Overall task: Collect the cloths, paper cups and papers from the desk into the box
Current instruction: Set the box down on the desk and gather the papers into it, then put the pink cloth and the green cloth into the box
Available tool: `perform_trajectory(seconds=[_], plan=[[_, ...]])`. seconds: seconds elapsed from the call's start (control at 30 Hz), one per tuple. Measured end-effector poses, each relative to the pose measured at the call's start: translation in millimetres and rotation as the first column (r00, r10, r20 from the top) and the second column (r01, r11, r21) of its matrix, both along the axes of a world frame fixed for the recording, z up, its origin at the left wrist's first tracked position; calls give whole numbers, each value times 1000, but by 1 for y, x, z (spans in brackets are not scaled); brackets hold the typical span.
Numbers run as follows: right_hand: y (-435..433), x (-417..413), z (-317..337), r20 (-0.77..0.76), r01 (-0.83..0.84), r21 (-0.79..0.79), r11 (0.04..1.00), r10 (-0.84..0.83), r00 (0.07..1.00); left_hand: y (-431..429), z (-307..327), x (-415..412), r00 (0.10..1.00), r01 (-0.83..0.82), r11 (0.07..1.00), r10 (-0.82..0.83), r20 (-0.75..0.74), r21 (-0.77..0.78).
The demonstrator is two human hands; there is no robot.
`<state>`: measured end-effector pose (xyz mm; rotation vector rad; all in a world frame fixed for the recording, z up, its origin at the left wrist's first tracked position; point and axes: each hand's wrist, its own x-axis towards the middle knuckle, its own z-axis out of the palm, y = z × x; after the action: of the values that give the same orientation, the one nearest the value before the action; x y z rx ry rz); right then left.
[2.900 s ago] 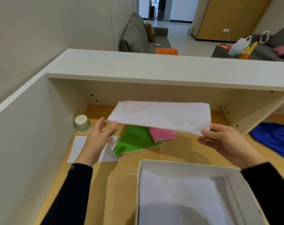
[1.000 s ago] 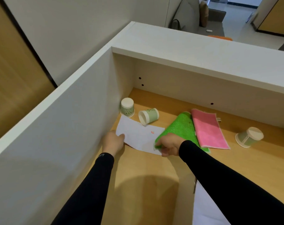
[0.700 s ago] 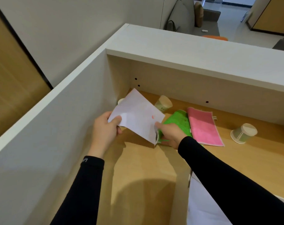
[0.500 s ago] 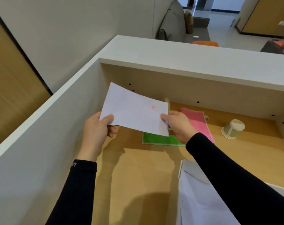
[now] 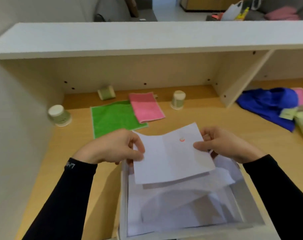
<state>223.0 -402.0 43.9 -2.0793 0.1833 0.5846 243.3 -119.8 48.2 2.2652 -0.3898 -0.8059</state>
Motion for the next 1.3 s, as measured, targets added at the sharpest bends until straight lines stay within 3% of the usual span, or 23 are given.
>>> perform_trajectory(seconds=[0.13,0.2,0.27,0.33,0.47,0.6,0.73,1.0,1.13,1.3], plan=[[-24,-25,-13,-211,-109,-162,981,74,975,-38,-12,-9,970,205,963,-176,-170,173],[-29,-29,-14,-239,-99,-251,963,37,970,-44,-17,-11,974,188,965,-159,-162,184],[-32,-24,-12,-140,8,-283,959,-50,989,-42,-20,-4,999,28,989,-33,29,144],[-31,-13,-6,31,126,-287,950,-122,992,-32,-22,7,963,-169,985,158,217,36],[-6,18,1,199,141,-149,979,-110,974,-9,-28,24,837,-411,899,439,326,-155],[34,51,-3,236,39,-64,997,-22,972,7,-41,33,747,-563,764,634,201,-315],[65,84,-15,219,10,-30,999,-4,976,20,-59,45,713,-656,648,700,-36,-387],[85,110,-48,93,-31,-126,992,43,995,11,-102,95,788,-606,732,497,-363,-311],[89,119,-55,-40,-137,-157,978,133,990,-8,-125,119,765,-608,740,449,-462,-288],[88,126,-63,-89,-105,-113,988,96,991,-20,-143,143,719,-653,688,433,-543,-316]])
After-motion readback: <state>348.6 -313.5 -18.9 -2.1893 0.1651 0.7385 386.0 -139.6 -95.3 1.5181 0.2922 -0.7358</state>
